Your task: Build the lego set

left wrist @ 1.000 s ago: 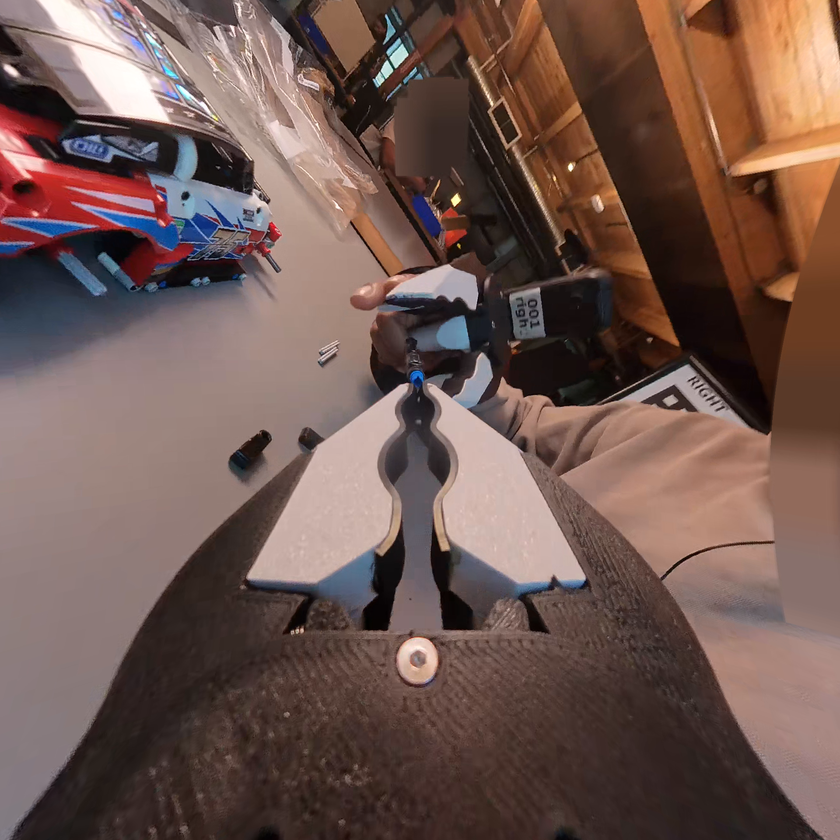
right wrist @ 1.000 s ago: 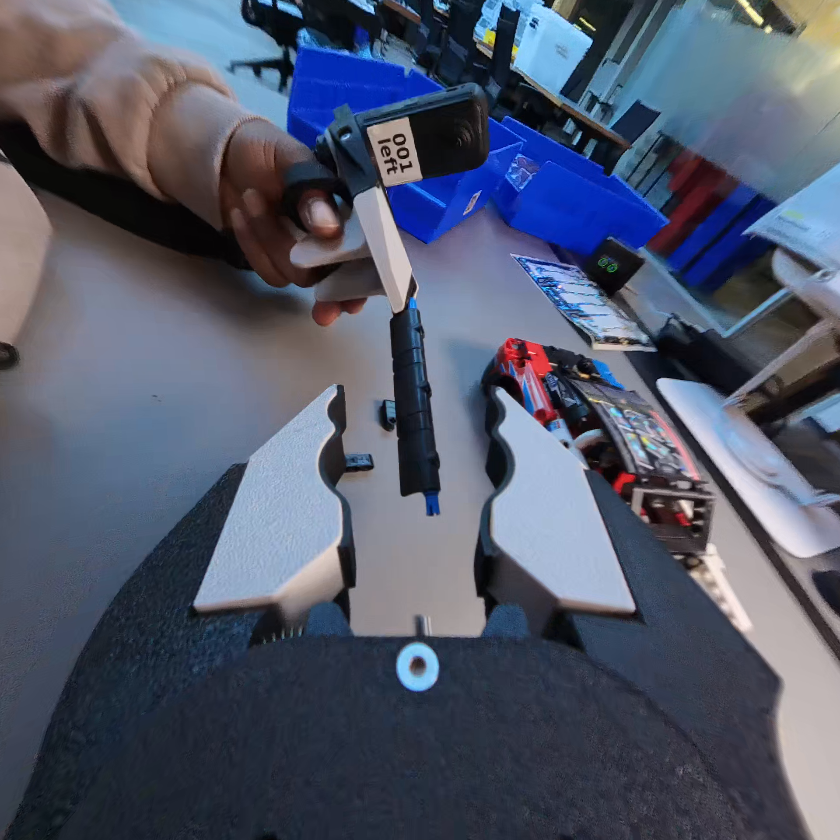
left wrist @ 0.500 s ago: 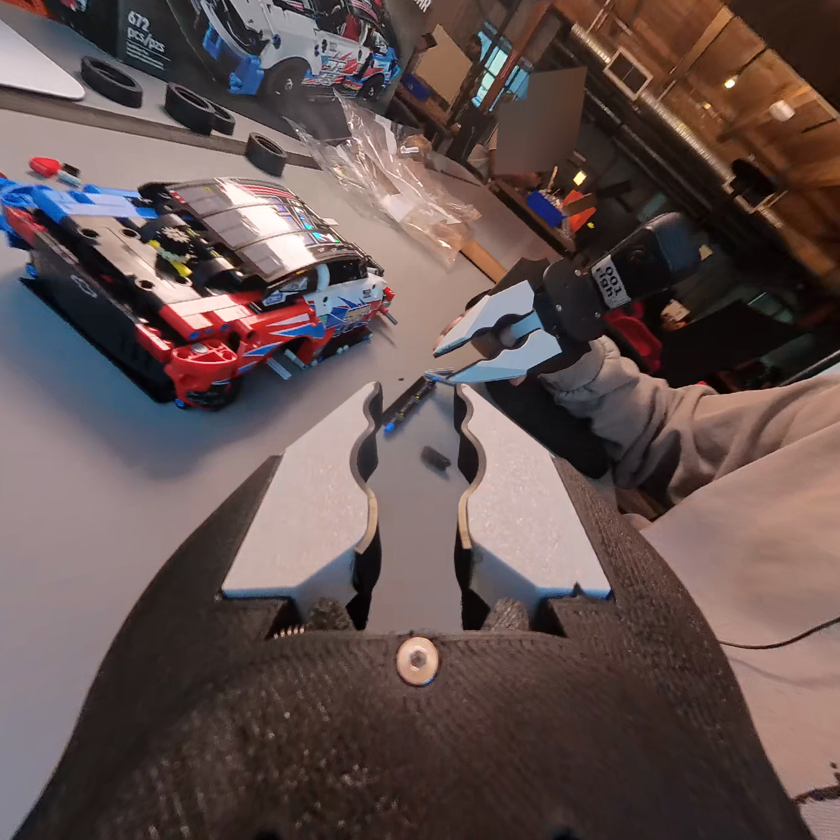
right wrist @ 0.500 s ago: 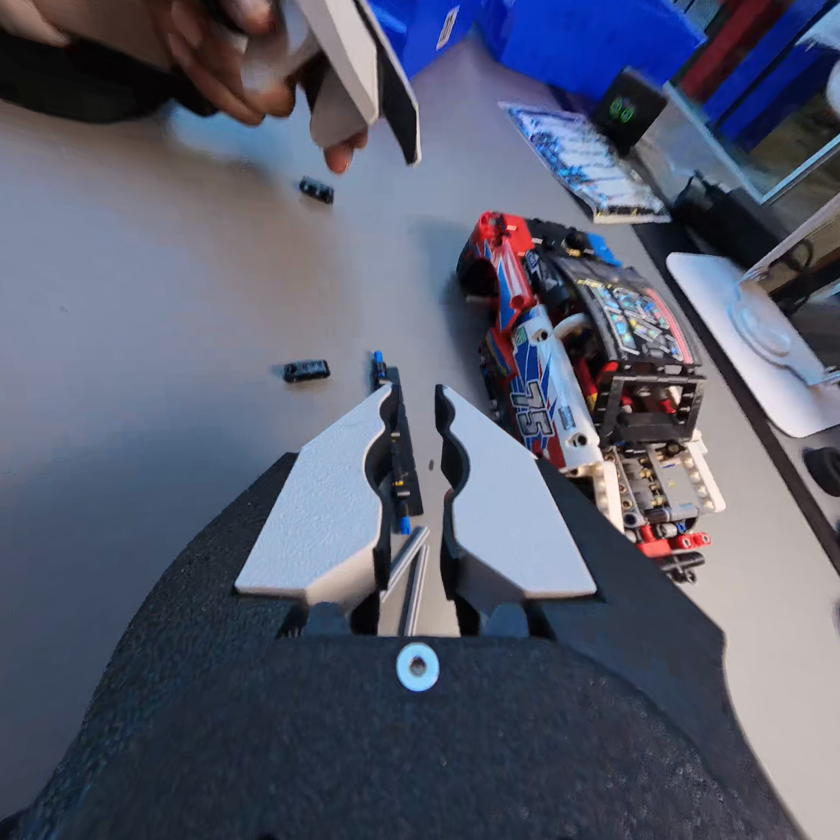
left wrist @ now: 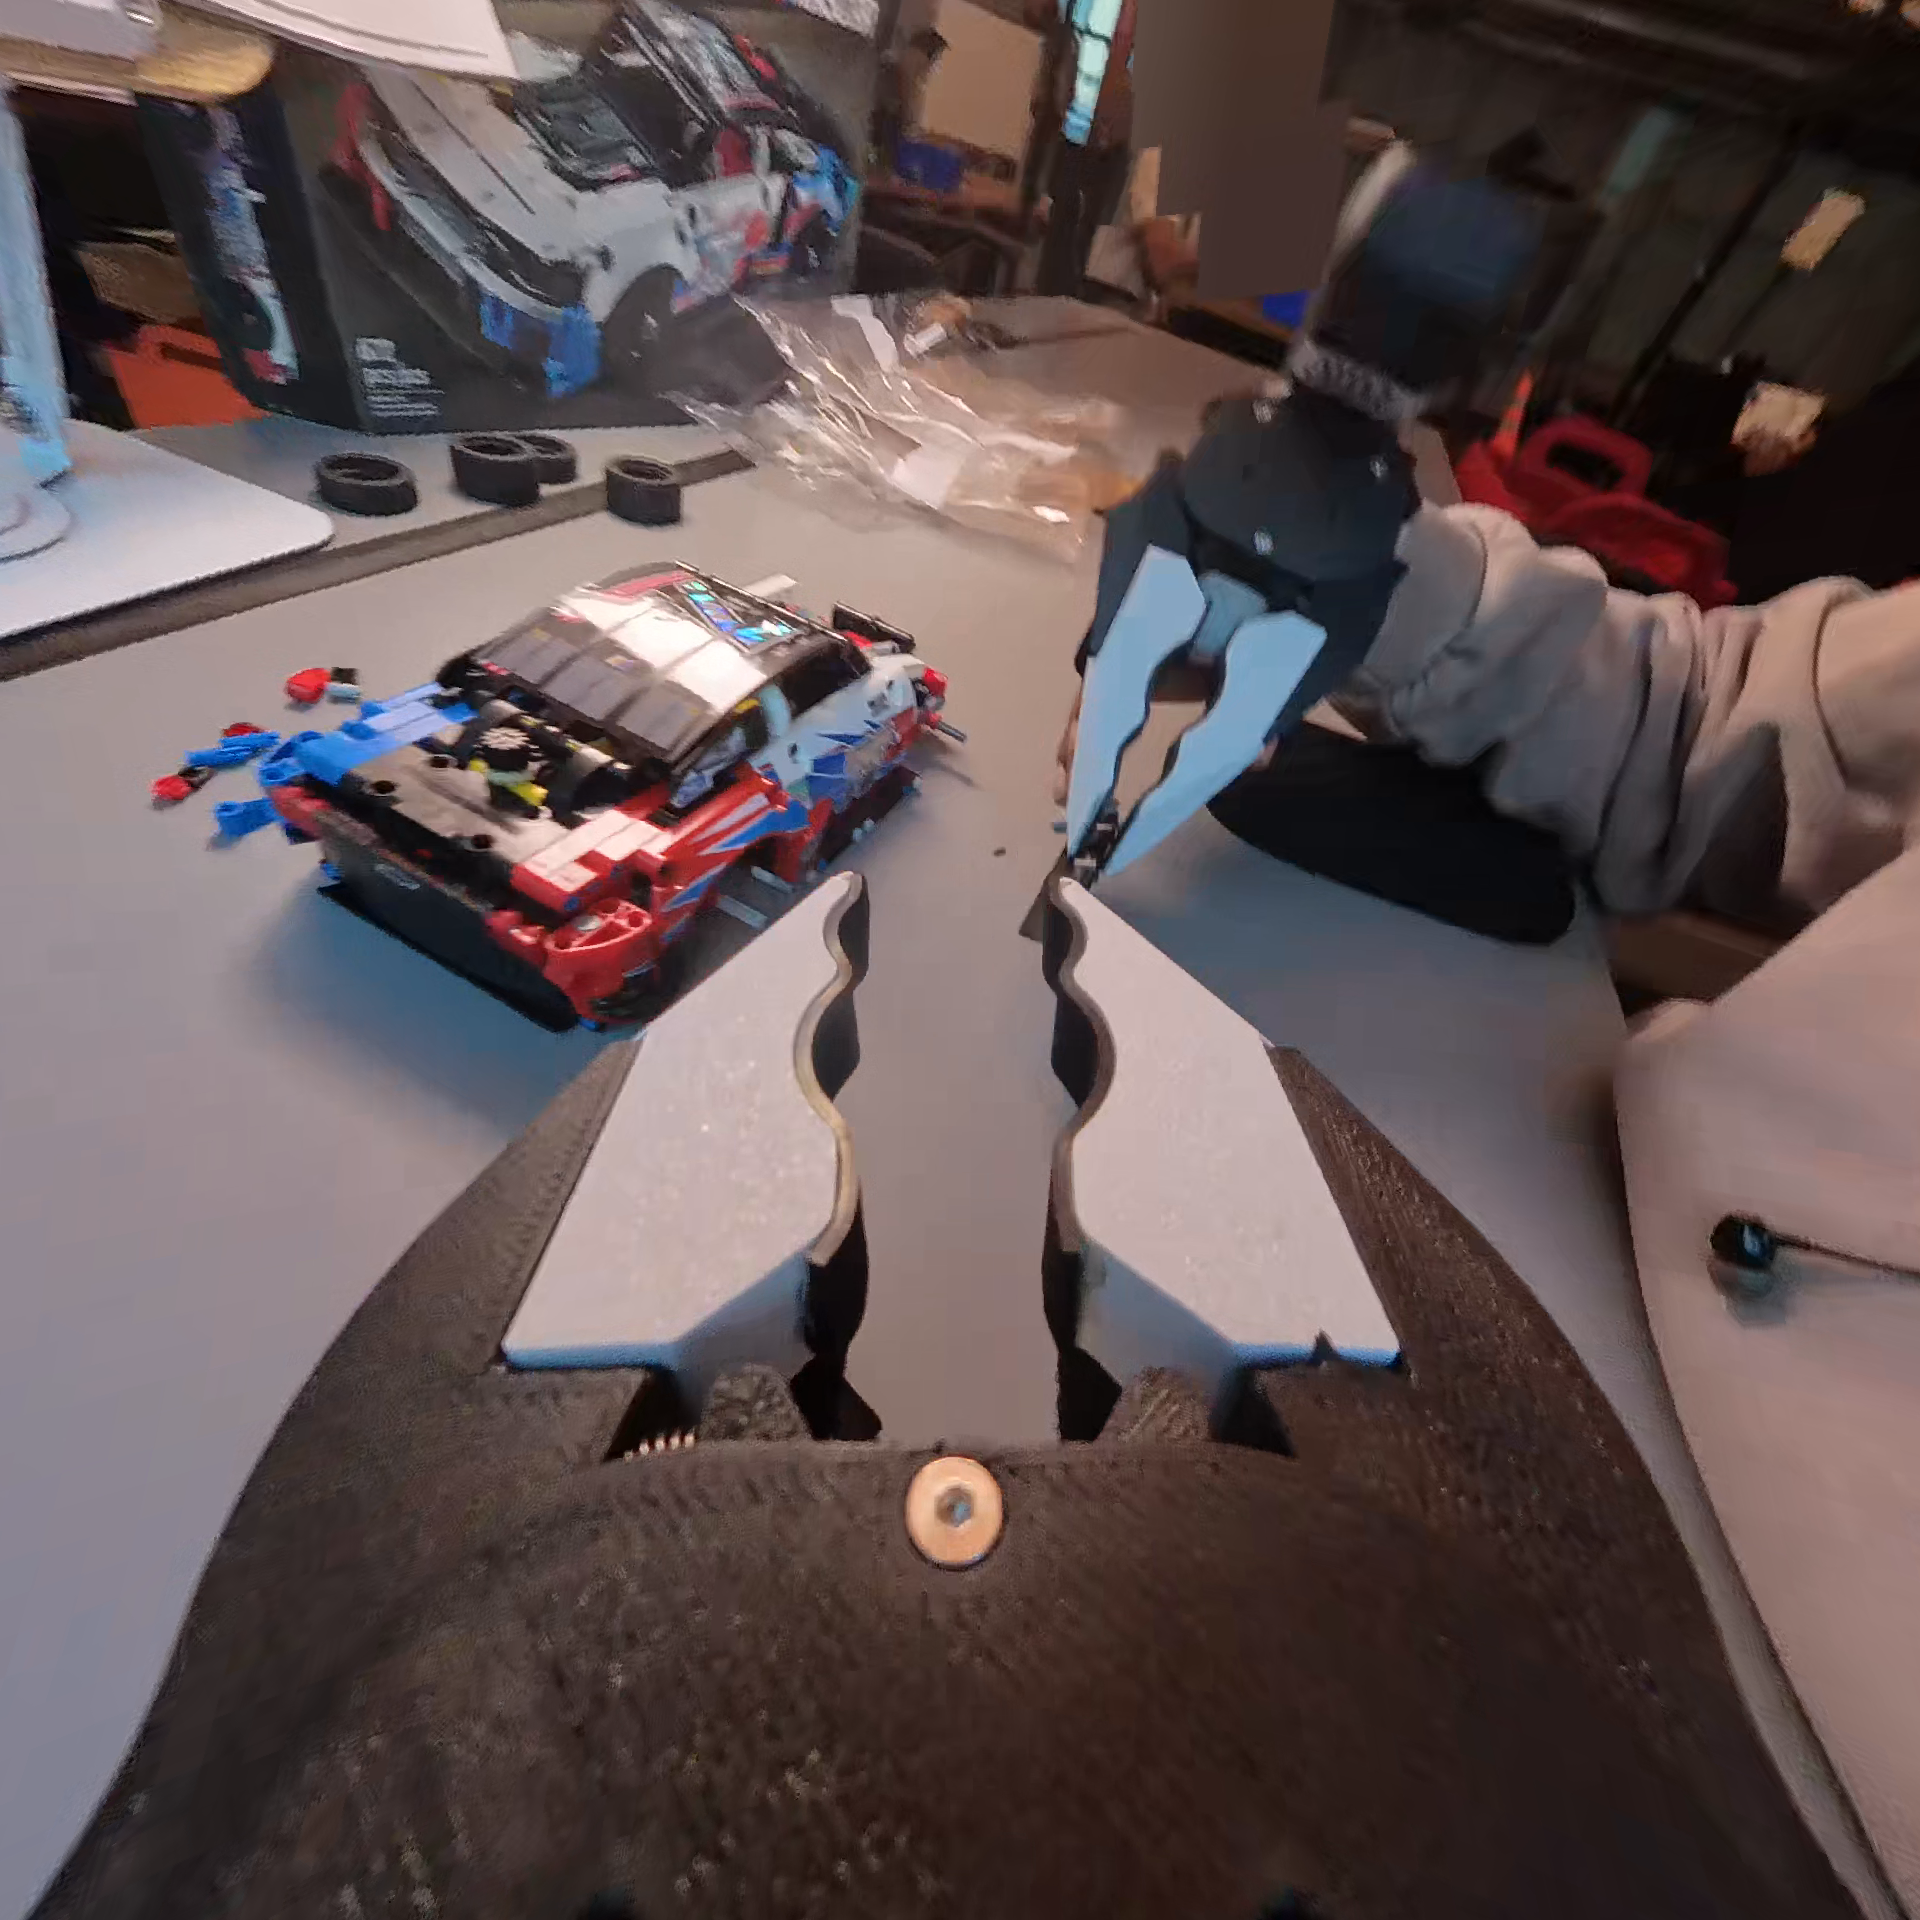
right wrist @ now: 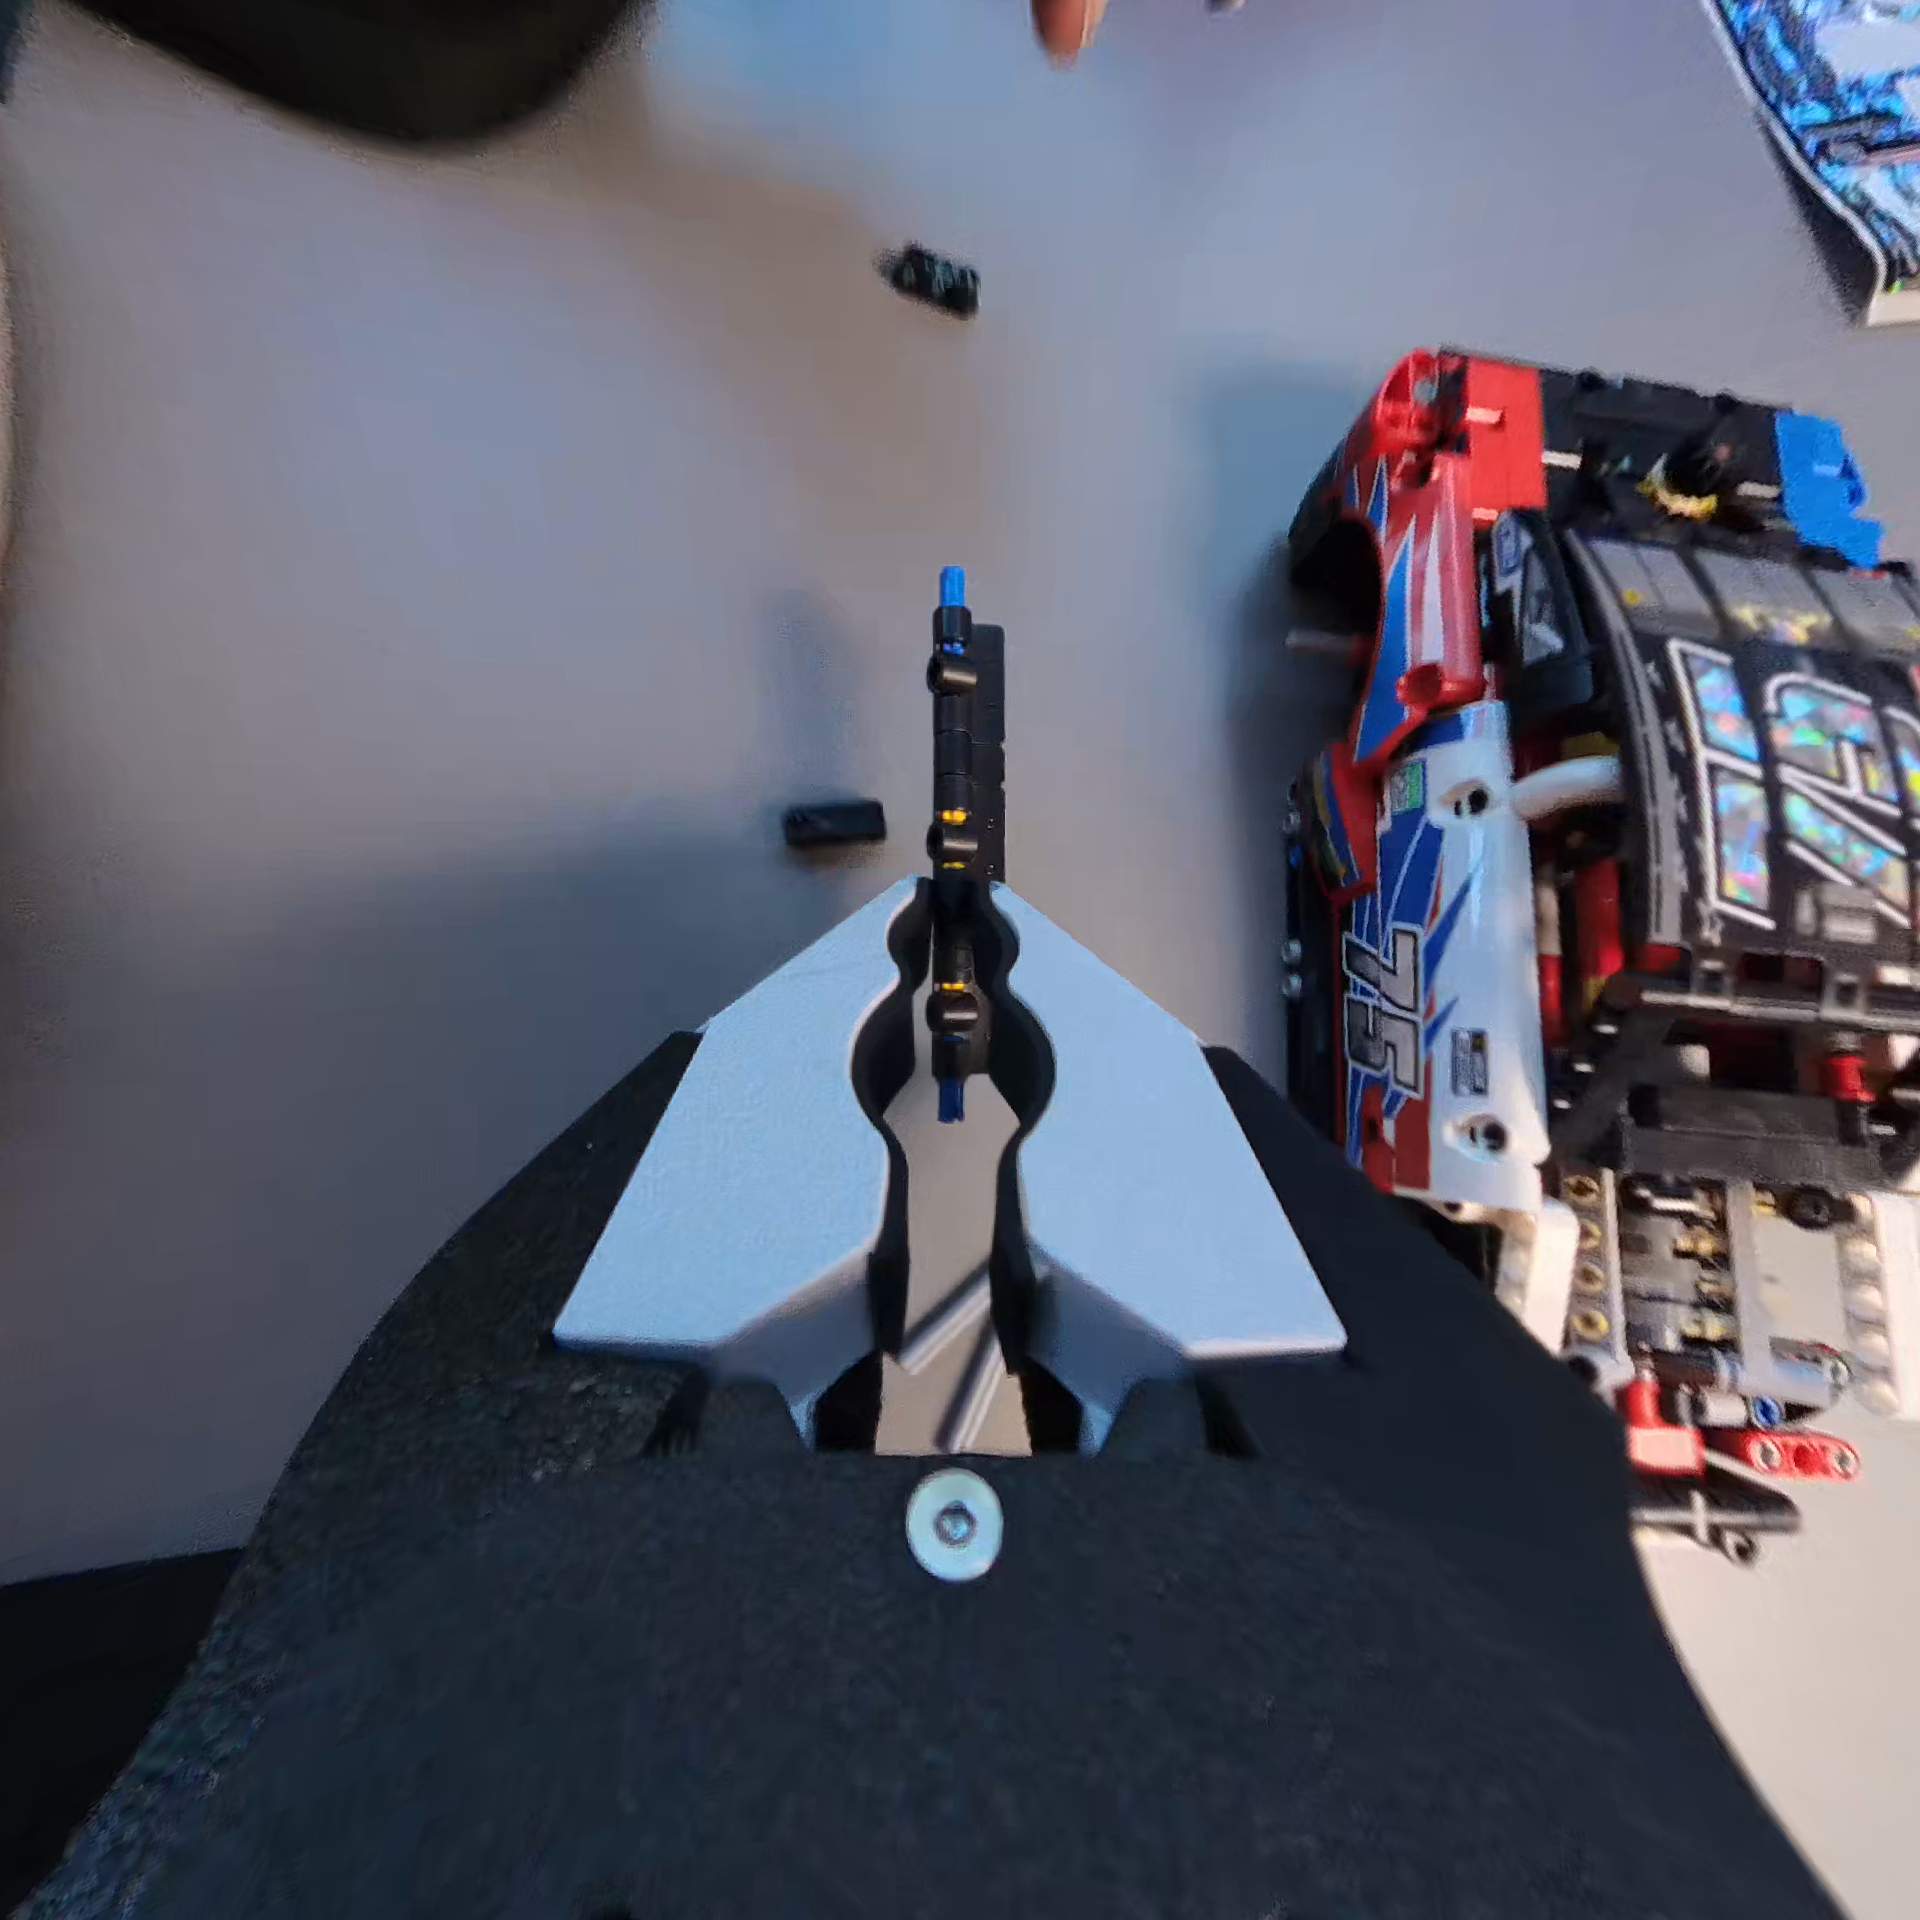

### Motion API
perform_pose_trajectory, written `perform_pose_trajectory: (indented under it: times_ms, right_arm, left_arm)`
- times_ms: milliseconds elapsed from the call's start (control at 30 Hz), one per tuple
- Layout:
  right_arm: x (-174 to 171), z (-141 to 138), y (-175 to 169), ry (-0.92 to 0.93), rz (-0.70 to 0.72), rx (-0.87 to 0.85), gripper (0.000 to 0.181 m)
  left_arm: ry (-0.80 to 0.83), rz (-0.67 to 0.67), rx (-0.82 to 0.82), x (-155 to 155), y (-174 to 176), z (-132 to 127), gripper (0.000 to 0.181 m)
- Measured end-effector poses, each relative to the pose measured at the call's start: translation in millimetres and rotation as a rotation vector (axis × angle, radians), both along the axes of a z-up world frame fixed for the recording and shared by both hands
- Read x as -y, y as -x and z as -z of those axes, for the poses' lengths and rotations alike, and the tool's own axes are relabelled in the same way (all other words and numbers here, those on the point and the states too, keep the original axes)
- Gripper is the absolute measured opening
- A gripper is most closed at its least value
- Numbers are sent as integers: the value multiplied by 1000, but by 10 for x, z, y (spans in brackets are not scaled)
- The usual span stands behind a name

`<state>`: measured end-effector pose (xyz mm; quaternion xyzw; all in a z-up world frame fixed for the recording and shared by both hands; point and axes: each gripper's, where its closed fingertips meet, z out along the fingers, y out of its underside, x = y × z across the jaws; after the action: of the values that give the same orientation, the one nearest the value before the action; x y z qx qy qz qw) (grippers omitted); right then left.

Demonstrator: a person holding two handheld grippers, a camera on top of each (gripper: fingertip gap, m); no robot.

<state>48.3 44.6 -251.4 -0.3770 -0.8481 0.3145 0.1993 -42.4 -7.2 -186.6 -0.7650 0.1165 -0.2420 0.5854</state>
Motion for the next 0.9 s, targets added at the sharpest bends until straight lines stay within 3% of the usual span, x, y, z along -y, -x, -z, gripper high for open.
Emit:
perform_pose_trajectory:
  times_ms: [167, 300, 367, 500, 667, 800, 900]
  right_arm:
    - [451, -361, 40, 336, -77, 23, 4]
    - [636, -402, 103, 510, -90, 92, 4]
    - [684, -409, 114, 573, -100, 105, 4]
    - [652, -438, 165, 649, -70, 76, 4]
    - [439, -478, 325, 395, -17, -244, 16]
    - [428, -370, 393, 129, -16, -375, 33]
    - [411, -324, 459, -50, -15, -455, 35]
  left_arm:
    - [10, 227, -129, 74, -604, 226, 46]
    - [-8, 273, -203, 125, -745, 283, 12]
    - [-13, 271, -198, 142, -729, 274, 7]
    - [91, 274, 11, 145, -714, 243, 0]
    - [243, 195, 462, 27, -544, 181, 0]
    - [287, 144, 612, -26, -450, 199, 0]
    - [319, 134, 665, -41, -449, 234, 0]
